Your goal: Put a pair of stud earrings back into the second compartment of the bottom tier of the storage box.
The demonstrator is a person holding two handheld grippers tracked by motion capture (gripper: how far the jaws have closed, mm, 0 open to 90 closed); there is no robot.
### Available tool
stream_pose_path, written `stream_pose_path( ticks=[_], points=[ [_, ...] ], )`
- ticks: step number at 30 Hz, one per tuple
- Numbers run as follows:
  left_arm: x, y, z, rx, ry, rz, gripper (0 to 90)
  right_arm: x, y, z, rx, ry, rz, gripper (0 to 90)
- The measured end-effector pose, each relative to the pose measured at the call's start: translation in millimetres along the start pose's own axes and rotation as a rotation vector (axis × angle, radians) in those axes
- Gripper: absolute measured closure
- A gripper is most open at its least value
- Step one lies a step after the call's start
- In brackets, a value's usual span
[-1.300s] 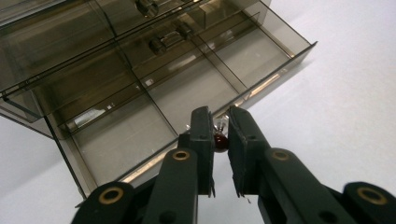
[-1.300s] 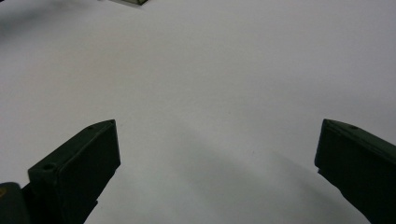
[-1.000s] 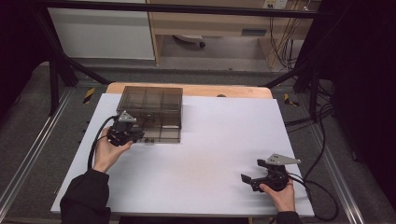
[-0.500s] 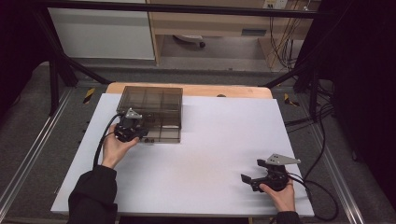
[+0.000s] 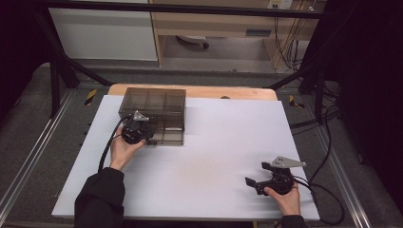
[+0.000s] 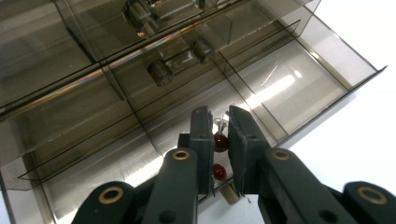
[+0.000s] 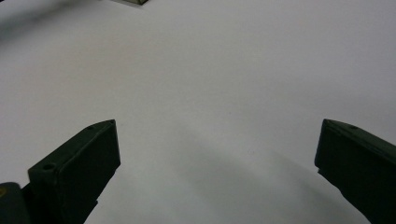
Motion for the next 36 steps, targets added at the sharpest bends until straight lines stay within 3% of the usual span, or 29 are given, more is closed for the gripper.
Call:
stream_pose_path(
  ticks=[12,20,30,36],
  points=[
    [-2.0,-6.3,1.8,-0.005,-0.007,-0.014,79.1,0.3,0.1,-0.4,0.005,0.003,-0.001,0.7],
    [-3.2,0.1,1.0,-0.001,-0.005,-0.017,71.9,0.1,0.0,-0.4,0.005,0.002,-0.001,0.7],
    [0.5,17.7,-0.3,0.014,0.000,-0.013,49.7,0.1,0.3,-0.5,0.005,0.000,-0.002,0.7],
    [2.1,28.1,2.6,-0.003,-0.013,-0.014,35.8,0.0,0.1,-0.5,0.005,-0.001,-0.002,0.7]
  ],
)
Point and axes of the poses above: each handheld gripper's, and its own axes: y roughly backward along the jaws, z roughly out of its underside, x roughly to its right, the point moved 7 cm from there along -y, roughly forward along the jaws, and after that the axes turned 7 degrees about y, right-handed, at the moved point
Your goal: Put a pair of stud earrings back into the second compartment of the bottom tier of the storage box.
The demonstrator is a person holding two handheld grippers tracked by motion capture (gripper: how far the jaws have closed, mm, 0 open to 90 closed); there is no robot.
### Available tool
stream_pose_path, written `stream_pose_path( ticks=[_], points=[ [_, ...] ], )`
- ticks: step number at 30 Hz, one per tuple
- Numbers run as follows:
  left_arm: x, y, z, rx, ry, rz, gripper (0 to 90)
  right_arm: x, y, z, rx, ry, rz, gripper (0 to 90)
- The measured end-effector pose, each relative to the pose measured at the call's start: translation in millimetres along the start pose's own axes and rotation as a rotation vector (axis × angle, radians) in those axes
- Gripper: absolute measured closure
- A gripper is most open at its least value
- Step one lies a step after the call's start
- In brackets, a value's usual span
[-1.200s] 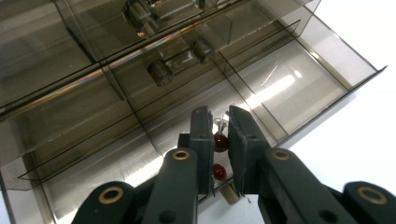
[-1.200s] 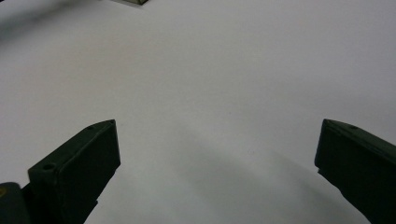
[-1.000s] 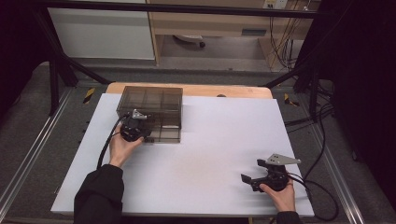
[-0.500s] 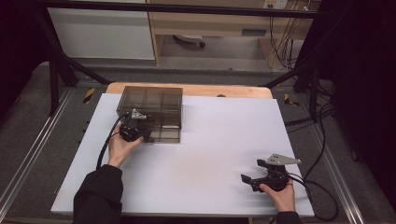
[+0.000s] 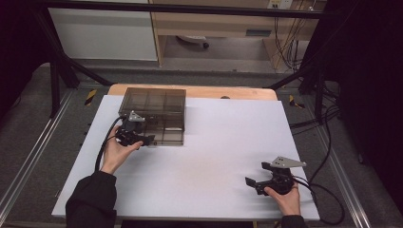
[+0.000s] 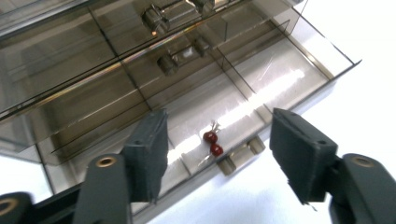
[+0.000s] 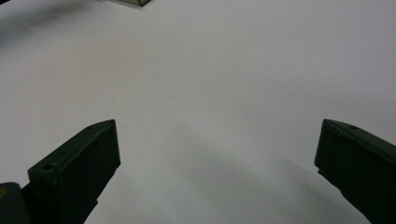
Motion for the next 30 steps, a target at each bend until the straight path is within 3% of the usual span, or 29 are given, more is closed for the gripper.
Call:
stream_pose_path(
  ticks=[13,30],
  points=[
    [7.0,17.0,15.8,0.042,-0.004,0.042,16.9,0.0,-0.2,0.1,0.000,0.001,0.000,0.7],
    [16.7,33.5,51.6,0.104,-0.035,0.083,11.3,-0.5,0.0,0.5,-0.005,-0.005,-0.001,0.6]
  ],
)
Point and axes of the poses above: each handheld gripper's, and its own axes: y roughly backward along the jaws, z roughly out of its underside, x roughly to its right, the point moved 7 cm from there along -y, roughly forward along the jaws, and after that the axes turned 7 degrees about y, right-handed, at the moved point
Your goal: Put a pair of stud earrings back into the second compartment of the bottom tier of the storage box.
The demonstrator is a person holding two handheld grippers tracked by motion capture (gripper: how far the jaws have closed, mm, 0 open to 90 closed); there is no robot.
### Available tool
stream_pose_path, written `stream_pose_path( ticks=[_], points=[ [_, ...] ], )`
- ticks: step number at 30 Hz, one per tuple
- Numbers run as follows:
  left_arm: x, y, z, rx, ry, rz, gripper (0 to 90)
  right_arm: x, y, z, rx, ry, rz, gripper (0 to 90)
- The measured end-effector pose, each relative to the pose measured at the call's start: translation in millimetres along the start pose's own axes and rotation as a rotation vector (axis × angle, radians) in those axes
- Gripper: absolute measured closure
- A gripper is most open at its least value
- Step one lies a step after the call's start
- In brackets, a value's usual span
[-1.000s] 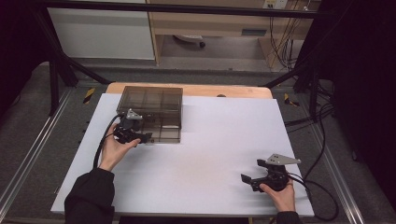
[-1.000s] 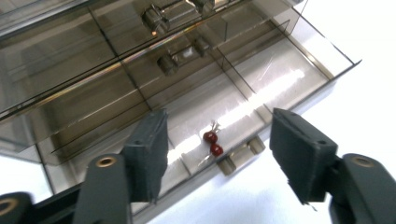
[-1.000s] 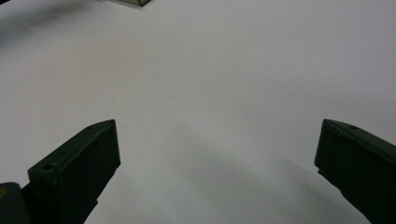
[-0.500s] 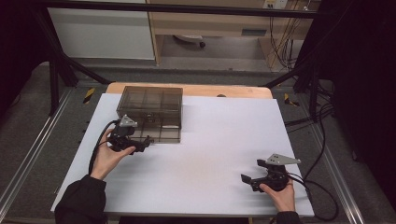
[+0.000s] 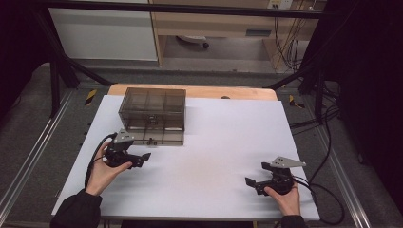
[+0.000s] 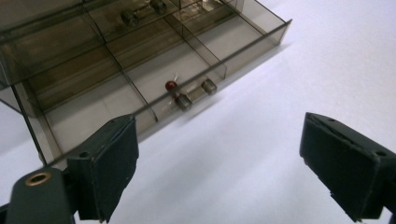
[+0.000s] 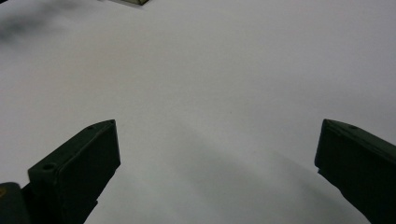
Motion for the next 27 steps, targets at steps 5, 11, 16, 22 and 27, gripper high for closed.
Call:
stream_pose_path(
  ticks=[5,11,16,22,27],
  points=[
    [1.2,4.0,11.4,0.014,-0.006,0.007,11.0,0.0,0.1,-0.1,0.001,0.000,0.000,0.6],
    [-3.6,7.5,26.2,0.021,0.004,0.009,10.9,0.3,0.4,-0.2,0.003,0.003,0.001,0.7],
    [-9.0,10.7,38.4,0.026,0.006,0.003,11.0,-0.1,-0.3,0.5,-0.003,0.004,-0.001,0.6],
    [-13.5,16.6,48.2,0.049,0.021,0.008,10.7,-0.1,-0.1,0.5,-0.003,0.002,0.000,0.7],
    [-16.8,19.1,56.1,0.046,0.030,0.014,10.7,-0.4,-0.4,0.9,-0.004,0.004,-0.002,0.6]
  ],
)
Point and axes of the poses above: each handheld gripper's, and its own axes: y roughly backward along the jaws, z roughly out of its underside, x roughly to its right, the point moved 7 cm from there along -y, roughly forward along the jaws, and after that the axes turned 7 degrees about y, right-handed, at the moved point
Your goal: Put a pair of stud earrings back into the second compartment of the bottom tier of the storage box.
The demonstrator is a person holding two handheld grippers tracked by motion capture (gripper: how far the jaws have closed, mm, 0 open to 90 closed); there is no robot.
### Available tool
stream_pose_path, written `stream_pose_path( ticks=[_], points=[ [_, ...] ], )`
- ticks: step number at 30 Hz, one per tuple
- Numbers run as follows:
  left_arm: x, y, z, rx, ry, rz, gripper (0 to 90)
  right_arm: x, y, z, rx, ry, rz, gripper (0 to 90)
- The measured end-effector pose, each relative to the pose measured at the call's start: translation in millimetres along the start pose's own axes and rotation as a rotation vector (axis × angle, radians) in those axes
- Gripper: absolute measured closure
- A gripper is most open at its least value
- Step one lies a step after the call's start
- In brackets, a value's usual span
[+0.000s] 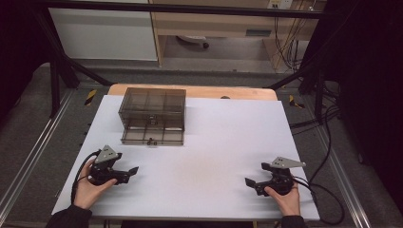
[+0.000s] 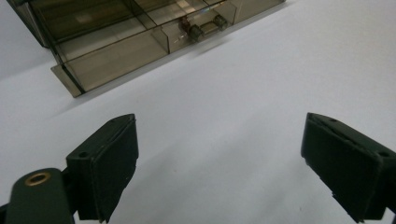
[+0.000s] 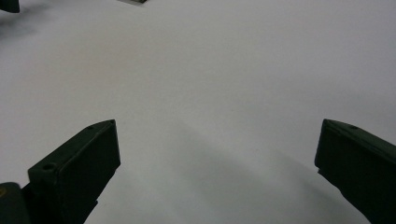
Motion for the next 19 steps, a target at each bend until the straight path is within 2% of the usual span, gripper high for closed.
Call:
stream_pose_path(
  ticks=[19],
  points=[
    [-6.1,1.0,11.5,-0.009,0.005,0.002,10.4,-0.7,-0.1,1.1,-0.008,-0.007,-0.006,0.7]
  ],
)
Point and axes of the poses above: each handheld gripper's, and its own axes: y roughly backward along the jaws, z roughly out of its underside, x roughly to its right, the point moved 7 cm from there along -y, roughly forward along the jaws, and after that the axes turned 7 degrees about y, right-handed, at the moved point
